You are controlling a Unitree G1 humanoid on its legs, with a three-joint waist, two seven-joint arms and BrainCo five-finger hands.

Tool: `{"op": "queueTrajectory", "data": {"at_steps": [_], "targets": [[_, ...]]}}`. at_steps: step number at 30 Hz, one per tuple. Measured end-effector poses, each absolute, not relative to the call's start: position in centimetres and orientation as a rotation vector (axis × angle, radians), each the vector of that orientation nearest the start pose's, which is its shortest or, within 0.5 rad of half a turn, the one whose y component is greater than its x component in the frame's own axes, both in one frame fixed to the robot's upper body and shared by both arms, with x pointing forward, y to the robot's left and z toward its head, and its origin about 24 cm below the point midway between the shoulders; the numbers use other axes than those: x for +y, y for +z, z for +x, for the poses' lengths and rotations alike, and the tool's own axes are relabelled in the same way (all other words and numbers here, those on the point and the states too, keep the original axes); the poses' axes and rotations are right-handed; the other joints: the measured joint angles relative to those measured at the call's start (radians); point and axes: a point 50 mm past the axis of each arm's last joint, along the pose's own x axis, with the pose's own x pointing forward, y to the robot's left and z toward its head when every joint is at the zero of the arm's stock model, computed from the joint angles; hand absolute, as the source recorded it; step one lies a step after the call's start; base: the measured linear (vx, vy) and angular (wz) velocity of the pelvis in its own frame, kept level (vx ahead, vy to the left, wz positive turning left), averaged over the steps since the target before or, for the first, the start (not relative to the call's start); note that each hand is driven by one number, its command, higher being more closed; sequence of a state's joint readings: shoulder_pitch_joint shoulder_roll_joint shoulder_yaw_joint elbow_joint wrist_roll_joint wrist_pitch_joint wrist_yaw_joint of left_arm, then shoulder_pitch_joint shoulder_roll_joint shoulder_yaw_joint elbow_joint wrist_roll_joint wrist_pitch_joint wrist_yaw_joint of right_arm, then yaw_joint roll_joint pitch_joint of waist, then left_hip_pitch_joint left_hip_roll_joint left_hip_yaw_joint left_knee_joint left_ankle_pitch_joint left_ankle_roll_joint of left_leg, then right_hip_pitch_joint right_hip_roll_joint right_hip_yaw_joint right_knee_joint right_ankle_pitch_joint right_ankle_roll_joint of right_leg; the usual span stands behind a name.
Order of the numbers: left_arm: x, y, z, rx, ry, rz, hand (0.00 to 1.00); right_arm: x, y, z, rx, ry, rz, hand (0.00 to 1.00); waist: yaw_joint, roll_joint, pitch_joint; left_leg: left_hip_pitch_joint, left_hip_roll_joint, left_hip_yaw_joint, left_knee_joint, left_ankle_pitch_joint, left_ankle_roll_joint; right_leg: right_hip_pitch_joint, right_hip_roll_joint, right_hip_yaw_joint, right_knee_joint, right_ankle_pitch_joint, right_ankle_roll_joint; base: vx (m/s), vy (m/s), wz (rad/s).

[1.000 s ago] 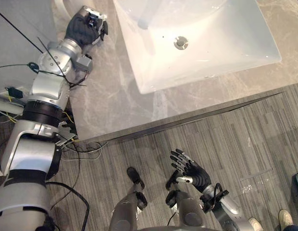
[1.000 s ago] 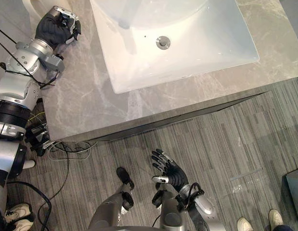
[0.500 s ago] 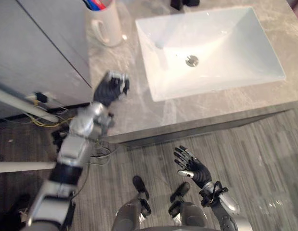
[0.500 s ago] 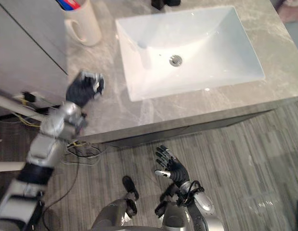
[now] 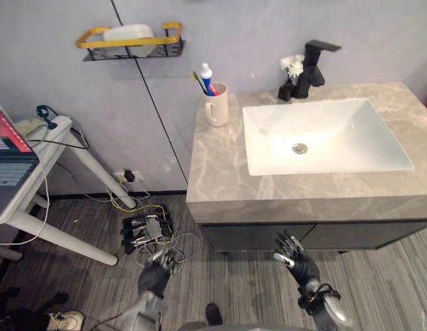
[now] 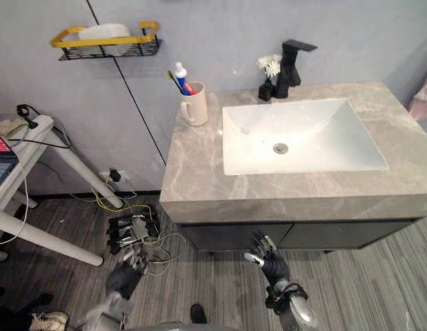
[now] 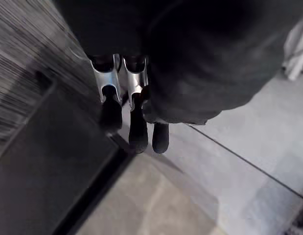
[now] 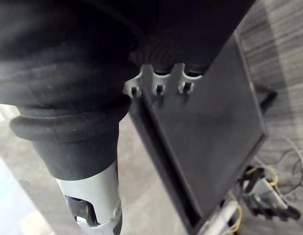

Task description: Organize washtable

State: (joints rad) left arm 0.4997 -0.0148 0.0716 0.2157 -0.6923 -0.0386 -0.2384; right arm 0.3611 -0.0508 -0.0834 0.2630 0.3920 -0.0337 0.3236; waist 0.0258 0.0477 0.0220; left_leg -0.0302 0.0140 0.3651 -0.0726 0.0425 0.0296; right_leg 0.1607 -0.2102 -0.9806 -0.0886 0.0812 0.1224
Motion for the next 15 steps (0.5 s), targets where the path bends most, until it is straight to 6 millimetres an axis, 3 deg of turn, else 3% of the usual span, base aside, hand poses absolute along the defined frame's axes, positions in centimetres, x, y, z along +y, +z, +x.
{"op": "queueTrajectory", "data": {"at_steps": [3, 7, 15], "targets": [[16.9, -10.8, 8.7, 0.624, 0.263, -0.666, 0.0, -18.9, -9.4, 12.1, 0.58, -0.068, 0.398, 0.0, -0.003, -0.002, -0.008, 0.015, -0.005, -0.01, -0.019, 0.012, 0.002, 0.01, -0.001, -0.007, 0.004, 0.0, 0.0, -0.05, 0.03, 0.09], [16.0, -12.8, 8.0, 0.765, 0.244, -0.546, 0.0, -18.9, -11.0, 10.8, 0.678, -0.113, 0.34, 0.0, -0.009, -0.004, -0.009, 0.036, -0.007, -0.025, -0.021, 0.018, 0.001, 0.026, -0.001, -0.011, 0.022, -0.01, -0.004, -0.03, 0.003, 0.03], [16.9, -13.4, 8.5, 0.796, 0.258, -0.347, 0.0, -19.2, -12.5, 10.0, 0.75, -0.19, 0.291, 0.0, -0.011, -0.014, -0.003, 0.043, 0.001, -0.028, -0.028, 0.018, -0.009, 0.022, -0.003, -0.007, 0.052, -0.035, -0.005, -0.02, 0.0, 0.01]]}}
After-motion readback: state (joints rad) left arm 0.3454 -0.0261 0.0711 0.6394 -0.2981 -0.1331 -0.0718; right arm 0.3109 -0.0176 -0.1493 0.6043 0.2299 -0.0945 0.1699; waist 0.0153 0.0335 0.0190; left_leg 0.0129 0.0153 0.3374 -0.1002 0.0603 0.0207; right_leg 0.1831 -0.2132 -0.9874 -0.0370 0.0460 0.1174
